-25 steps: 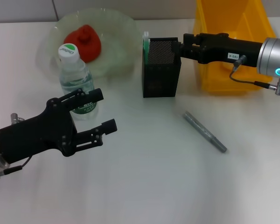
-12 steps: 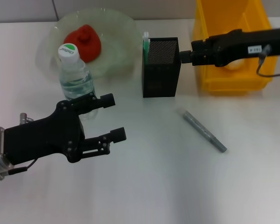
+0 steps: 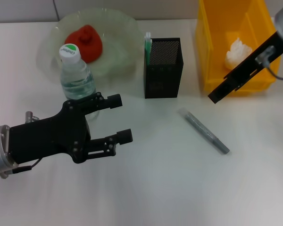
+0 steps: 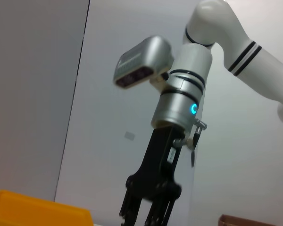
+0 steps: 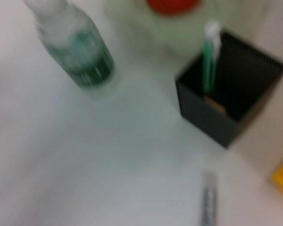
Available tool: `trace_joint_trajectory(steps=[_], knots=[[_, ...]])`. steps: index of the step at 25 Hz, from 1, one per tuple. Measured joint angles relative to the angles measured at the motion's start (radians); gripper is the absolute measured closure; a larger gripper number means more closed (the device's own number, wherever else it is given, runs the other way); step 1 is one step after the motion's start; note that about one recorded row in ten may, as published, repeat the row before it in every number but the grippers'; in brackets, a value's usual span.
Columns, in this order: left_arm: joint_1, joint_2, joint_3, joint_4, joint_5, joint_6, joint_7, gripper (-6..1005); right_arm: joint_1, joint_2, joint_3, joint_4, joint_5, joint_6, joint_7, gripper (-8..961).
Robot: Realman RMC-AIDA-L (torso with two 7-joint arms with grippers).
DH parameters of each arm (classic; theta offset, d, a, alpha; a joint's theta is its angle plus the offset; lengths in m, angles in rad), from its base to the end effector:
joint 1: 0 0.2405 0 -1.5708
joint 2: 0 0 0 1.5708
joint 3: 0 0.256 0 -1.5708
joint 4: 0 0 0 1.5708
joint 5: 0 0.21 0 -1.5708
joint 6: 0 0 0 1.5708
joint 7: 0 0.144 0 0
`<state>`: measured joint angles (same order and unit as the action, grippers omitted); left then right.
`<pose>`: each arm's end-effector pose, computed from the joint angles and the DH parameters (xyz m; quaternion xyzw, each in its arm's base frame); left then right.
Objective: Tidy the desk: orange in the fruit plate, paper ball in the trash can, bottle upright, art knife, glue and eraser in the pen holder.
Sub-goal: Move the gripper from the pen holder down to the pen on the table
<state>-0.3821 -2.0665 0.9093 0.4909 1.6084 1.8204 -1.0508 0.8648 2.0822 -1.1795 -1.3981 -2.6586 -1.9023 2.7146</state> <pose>-0.2542 0.2605 -0.0105 -0.9032 -0.1126 -0.4075 0.0741 0.1095 0.3650 0.0389 -0.8988 0.3669 -0.1902 0.1462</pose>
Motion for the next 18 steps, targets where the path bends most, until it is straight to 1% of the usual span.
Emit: trace_joint_trajectory(steps=[2,4,5,6,7,8,9,10,11,12,13,15,18], knots=[[-0.001,-0.001,0.0,-0.002,0.0,-0.001,0.0,195,0.022,0.001,-0.068,0.065,-0.038,0.032,0.036,436],[0.0,-0.001,0.0,-0.004,0.0,-0.001,0.0,195,0.042,0.001,-0.112,0.147,-0.045,0.069,0.051,436],[0.0,-0.001,0.0,-0.004,0.0,-0.001,0.0,195,0.061,0.002,-0.134,0.228,-0.045,0.114,0.054,436],[0.0,-0.001,0.0,-0.004,0.0,-0.001,0.0,195,0.061,0.002,-0.134,0.228,-0.045,0.114,0.054,436],[0.001,-0.001,0.0,-0.004,0.0,-0.001,0.0,195,0.079,0.003,-0.156,0.314,-0.045,0.173,0.06,436],[0.001,-0.001,0.0,-0.004,0.0,-0.001,0.0,195,0.079,0.003,-0.156,0.314,-0.045,0.173,0.06,435],[0.002,-0.001,0.0,-0.004,-0.001,-0.001,0.0,195,0.084,0.004,-0.164,0.342,-0.045,0.193,0.063,435],[0.002,-0.001,0.0,-0.004,-0.001,-0.002,0.0,195,0.097,0.005,-0.179,0.41,-0.044,0.246,0.066,435],[0.002,-0.001,0.0,-0.004,-0.001,-0.002,0.0,195,0.097,0.005,-0.179,0.41,-0.044,0.246,0.066,435],[0.0,-0.001,0.0,-0.005,-0.001,-0.002,0.0,195,0.103,0.006,-0.183,0.455,-0.044,0.285,0.067,435],[0.0,-0.001,0.0,-0.005,-0.001,-0.002,0.0,195,0.103,0.006,-0.183,0.455,-0.044,0.285,0.067,435],[-0.001,-0.001,0.0,-0.005,-0.001,-0.003,0.0,195,0.107,0.008,-0.187,0.503,-0.033,0.329,0.067,435],[-0.001,-0.001,0.0,-0.005,-0.001,-0.003,0.001,195,0.108,0.008,-0.198,0.524,-0.017,0.352,0.067,434]])
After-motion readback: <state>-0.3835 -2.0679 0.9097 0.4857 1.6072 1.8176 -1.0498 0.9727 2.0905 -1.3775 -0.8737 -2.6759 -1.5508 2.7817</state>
